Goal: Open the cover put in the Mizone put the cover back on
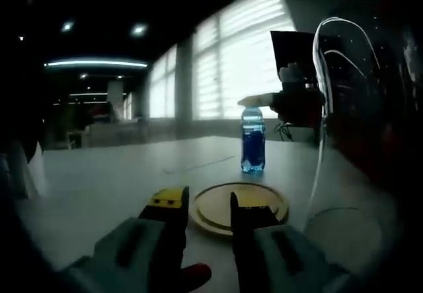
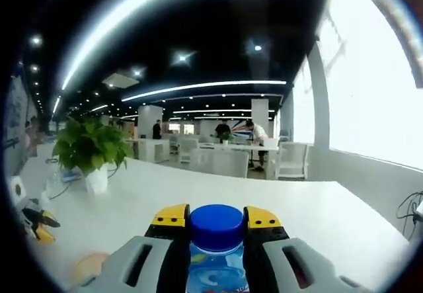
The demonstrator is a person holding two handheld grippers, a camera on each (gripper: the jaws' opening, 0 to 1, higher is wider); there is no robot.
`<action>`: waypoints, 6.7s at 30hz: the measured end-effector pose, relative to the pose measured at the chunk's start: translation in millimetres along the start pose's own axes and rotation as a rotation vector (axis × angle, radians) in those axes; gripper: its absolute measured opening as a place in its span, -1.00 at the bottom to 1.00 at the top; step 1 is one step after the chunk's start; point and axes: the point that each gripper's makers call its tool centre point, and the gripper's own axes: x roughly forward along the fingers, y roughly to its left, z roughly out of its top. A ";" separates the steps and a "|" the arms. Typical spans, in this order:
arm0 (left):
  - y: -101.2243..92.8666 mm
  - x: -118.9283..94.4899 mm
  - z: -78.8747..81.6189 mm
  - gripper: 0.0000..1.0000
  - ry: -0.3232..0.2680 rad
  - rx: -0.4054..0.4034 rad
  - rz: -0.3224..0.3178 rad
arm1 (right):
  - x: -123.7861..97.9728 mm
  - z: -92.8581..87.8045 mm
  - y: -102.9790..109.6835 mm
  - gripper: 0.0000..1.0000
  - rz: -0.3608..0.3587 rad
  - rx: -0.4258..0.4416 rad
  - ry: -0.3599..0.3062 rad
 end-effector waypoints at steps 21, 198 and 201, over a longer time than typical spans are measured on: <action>0.0 0.2 -1.7 -0.62 0.005 -0.001 0.000 | -1.4 -1.2 21.6 -0.53 0.139 0.043 0.028; 11.3 -6.6 9.8 -0.62 -0.028 0.010 0.039 | -57.5 22.0 196.9 -0.39 0.694 -0.088 -0.065; 9.0 -6.4 10.4 -0.62 -0.031 0.009 0.035 | -60.3 20.5 194.9 -0.39 0.698 -0.082 -0.061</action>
